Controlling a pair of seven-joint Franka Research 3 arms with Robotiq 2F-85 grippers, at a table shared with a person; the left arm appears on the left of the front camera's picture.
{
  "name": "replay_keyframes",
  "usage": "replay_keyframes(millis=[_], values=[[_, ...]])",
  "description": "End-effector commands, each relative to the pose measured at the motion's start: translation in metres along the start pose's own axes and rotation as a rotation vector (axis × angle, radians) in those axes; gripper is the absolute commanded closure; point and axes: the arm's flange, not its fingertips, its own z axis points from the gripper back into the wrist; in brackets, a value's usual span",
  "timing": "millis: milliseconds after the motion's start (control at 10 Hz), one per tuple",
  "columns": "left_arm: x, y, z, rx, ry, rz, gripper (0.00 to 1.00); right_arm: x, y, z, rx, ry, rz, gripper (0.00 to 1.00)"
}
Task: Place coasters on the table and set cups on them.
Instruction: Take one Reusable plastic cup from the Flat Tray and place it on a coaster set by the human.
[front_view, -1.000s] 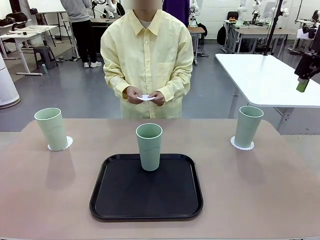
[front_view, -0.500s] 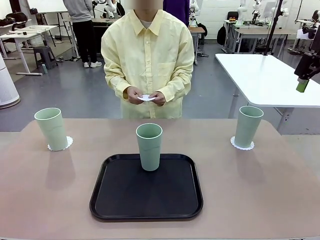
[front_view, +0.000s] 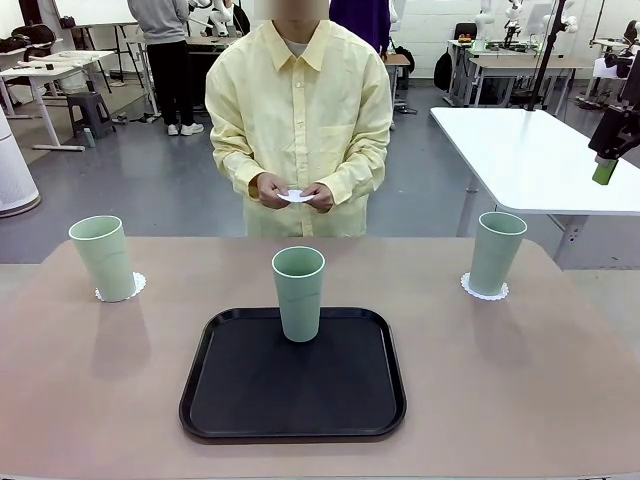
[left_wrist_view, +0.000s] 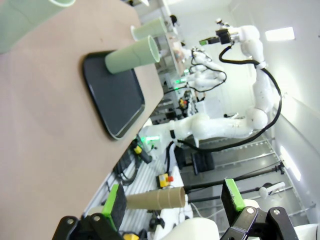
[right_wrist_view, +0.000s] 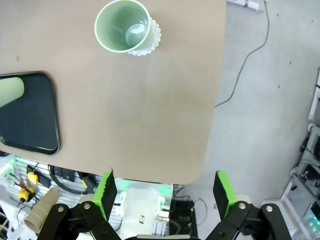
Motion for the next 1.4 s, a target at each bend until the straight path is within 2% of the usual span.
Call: replay_keyframes(millis=[0,100,200,400,500,600,700,900,1300], values=[[0.0,-0.002,0.001,-0.003,-0.005,-0.003,0.0,0.0,0.0,0.0,0.0,0.0,0.0,0.0],[0.0,-0.002,0.001,-0.003,-0.005,-0.003,0.0,-0.029,-0.017,-0.015,0.311,0.041,0.097,0.0],[0.0,-0.002,0.001,-0.003,-0.005,-0.003,0.0,-0.04,-0.031,-0.027,0.483,0.016,0.096,0.0],[0.0,-0.002,0.001,-0.003,-0.005,-0.003,0.0,-0.049,-0.065,-0.052,0.743,-0.064,0.079,0.0],[0.0,-0.002,0.001,-0.003,-0.005,-0.003,0.0,-0.059,-0.082,-0.065,0.912,-0.093,0.081,0.0],[0.0,-0.002,0.001,-0.003,-0.005,-0.003,0.0,-0.064,-0.096,-0.077,1.029,-0.112,0.005,0.0],[0.0,-0.002,0.001,-0.003,-0.005,-0.003,0.0,-0.068,-0.111,-0.094,1.081,-0.117,-0.11,0.0],[0.0,-0.002,0.001,-0.003,-0.005,-0.003,0.0,-0.075,-0.136,-0.12,1.183,-0.058,-0.2,0.0],[0.0,-0.002,0.001,-0.003,-0.005,-0.003,0.0,-0.081,-0.173,-0.148,1.28,0.018,-0.216,0.0]])
